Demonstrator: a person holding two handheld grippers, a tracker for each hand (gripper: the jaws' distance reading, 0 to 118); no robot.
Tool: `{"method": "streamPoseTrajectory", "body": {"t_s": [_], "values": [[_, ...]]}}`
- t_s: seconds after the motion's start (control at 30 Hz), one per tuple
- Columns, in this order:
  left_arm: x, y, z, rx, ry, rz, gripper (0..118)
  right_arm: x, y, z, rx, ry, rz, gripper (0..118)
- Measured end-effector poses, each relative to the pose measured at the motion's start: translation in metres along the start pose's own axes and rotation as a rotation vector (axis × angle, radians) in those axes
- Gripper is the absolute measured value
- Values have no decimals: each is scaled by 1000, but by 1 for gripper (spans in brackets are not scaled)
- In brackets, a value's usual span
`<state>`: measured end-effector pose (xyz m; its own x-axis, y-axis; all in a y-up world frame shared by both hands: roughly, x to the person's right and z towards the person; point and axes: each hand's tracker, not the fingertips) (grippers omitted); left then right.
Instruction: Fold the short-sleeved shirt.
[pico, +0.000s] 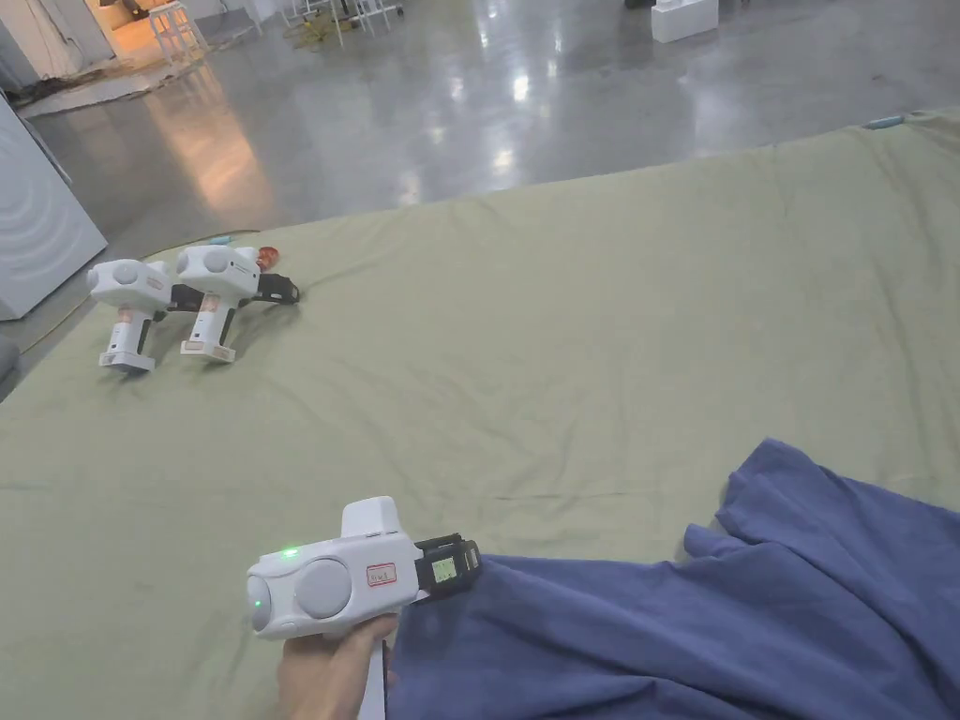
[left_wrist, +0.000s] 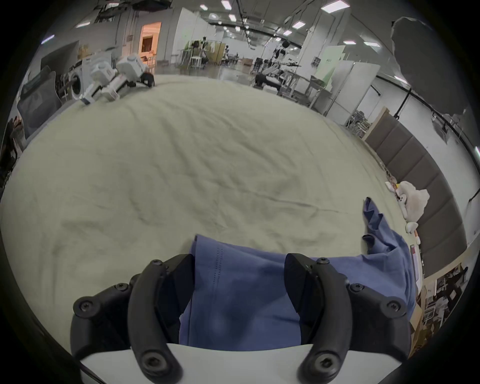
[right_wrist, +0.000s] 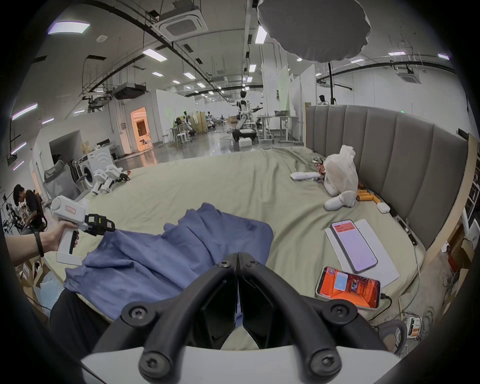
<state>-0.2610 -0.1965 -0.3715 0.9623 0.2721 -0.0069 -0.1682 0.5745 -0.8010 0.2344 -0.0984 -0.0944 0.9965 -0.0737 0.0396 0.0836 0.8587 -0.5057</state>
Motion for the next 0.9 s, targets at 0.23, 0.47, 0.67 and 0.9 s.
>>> {"method": "streamPoseTrajectory", "body": {"t_s": [0.23, 0.47, 0.67, 0.9], "values": [[32, -19, -18, -65, 101, -177, 4, 4, -5, -10, -55, -7, -23, 0], [27, -9, -29, -144, 107, -161, 2, 29, 46, -98, -180, 24, 47, 35], [19, 0, -30, -185, 84, -108, 2, 48, 84, -225, -326, 25, 199, 94], [27, -6, -20, -176, 72, -64, 2, 39, 77, -316, -528, 86, 352, 89]]}}
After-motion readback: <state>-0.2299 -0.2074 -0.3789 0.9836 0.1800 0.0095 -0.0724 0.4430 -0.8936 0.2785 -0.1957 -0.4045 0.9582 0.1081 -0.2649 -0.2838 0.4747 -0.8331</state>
